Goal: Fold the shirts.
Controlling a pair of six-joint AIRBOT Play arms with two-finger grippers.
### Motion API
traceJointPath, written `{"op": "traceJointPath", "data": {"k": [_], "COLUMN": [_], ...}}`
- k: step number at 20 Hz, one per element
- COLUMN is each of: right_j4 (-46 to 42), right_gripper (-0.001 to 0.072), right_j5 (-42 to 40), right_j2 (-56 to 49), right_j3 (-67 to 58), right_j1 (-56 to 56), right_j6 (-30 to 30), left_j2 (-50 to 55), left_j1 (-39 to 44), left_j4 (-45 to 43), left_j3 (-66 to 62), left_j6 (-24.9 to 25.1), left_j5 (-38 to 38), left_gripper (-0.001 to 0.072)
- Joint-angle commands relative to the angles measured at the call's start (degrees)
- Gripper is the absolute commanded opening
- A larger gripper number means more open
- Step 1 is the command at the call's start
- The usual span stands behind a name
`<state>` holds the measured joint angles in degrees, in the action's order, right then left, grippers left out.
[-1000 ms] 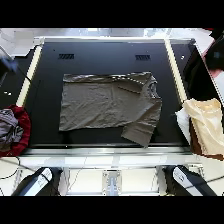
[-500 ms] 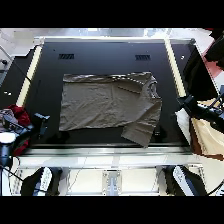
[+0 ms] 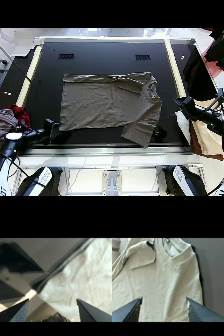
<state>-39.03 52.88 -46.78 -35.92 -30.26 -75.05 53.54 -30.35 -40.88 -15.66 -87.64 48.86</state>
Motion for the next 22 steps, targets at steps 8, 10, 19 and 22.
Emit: {"op": "traceJointPath", "data": {"k": [8, 10, 19, 22], "right_j4": [1.8, 1.8, -14.9, -12.8], "right_gripper": [0.0619, 0.0619, 0.0618, 0.0601], "right_j5": [3.0, 3.1, 6.2, 9.9], "right_j2": [0.1, 0.1, 0.0, -0.1], "right_j3": [0.1, 0.1, 3.4, 12.6], "right_j1": [0.0, 0.0, -0.1, -0.1], "right_j6": [0.1, 0.1, -10.4, -11.5], "left_j2": [13.2, 14.2, 14.1, 13.9], "left_j1": [0.0, 1.2, 8.3, 8.3], "left_j4": [22.9, 24.5, 25.1, 25.1], "left_j3": [0.1, 0.0, -3.4, -3.4], "left_j6": [23.6, 24.2, 26.8, 26.9], "left_j5": [-5.6, -5.6, -5.9, -5.3], "left_gripper": [0.0341, 0.0317, 0.0007, 0.0007]}}
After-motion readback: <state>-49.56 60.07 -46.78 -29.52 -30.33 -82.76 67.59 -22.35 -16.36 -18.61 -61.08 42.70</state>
